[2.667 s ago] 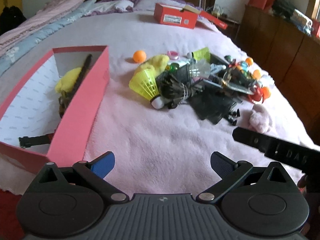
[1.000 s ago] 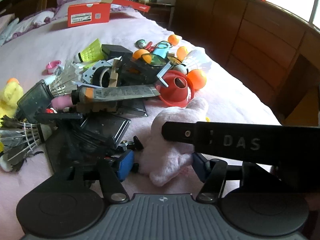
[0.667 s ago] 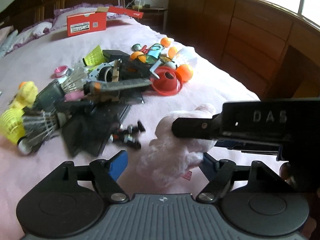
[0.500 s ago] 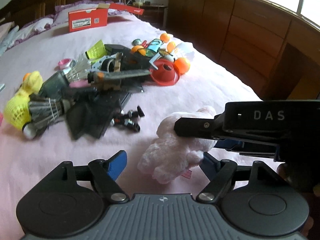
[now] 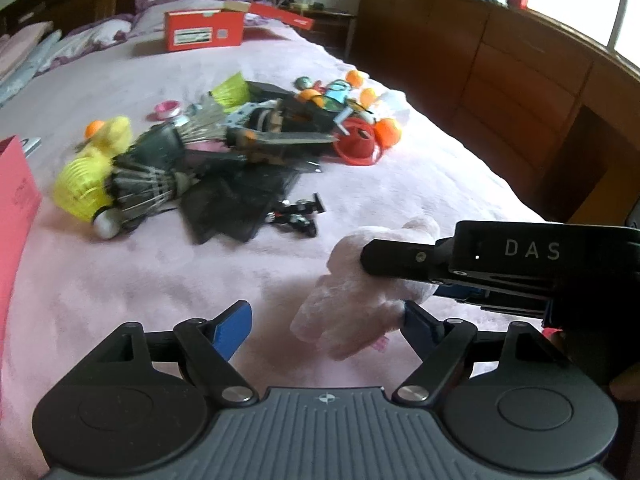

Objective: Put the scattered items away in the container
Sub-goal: 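Lift the pink plush with the right gripper and carry it over the box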

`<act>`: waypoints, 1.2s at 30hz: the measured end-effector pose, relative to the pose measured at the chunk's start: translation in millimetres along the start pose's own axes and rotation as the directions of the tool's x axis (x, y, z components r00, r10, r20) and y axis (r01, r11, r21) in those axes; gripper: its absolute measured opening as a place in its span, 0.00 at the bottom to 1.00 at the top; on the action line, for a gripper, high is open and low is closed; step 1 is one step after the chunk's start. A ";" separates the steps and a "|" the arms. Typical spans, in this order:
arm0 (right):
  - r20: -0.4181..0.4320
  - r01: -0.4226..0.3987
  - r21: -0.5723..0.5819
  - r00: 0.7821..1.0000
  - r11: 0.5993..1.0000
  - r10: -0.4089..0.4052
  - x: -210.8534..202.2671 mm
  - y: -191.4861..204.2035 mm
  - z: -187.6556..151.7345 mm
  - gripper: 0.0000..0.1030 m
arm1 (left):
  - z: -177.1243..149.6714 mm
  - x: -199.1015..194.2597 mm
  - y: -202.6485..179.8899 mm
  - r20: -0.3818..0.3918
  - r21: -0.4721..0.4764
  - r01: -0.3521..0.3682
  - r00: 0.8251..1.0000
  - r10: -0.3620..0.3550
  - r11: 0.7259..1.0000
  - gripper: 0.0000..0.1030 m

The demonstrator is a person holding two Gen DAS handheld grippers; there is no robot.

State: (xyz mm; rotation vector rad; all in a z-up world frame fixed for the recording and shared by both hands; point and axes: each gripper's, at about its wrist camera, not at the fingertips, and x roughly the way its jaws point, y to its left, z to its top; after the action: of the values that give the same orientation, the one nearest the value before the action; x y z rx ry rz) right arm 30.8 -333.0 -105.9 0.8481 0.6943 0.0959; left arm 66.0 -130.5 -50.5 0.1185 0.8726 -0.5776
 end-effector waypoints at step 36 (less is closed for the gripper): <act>-0.313 -0.342 -0.420 0.924 0.840 0.219 109.5 300.0 -13.4 0.37 | -58.3 -61.5 134.9 0.006 -0.288 -0.179 0.982 0.189 0.941 0.92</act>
State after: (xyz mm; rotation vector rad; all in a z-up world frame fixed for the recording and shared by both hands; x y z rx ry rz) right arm 164.4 -85.3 45.5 0.4636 0.7386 0.6297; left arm 65.6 28.6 -59.8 -0.0730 0.8930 -0.2723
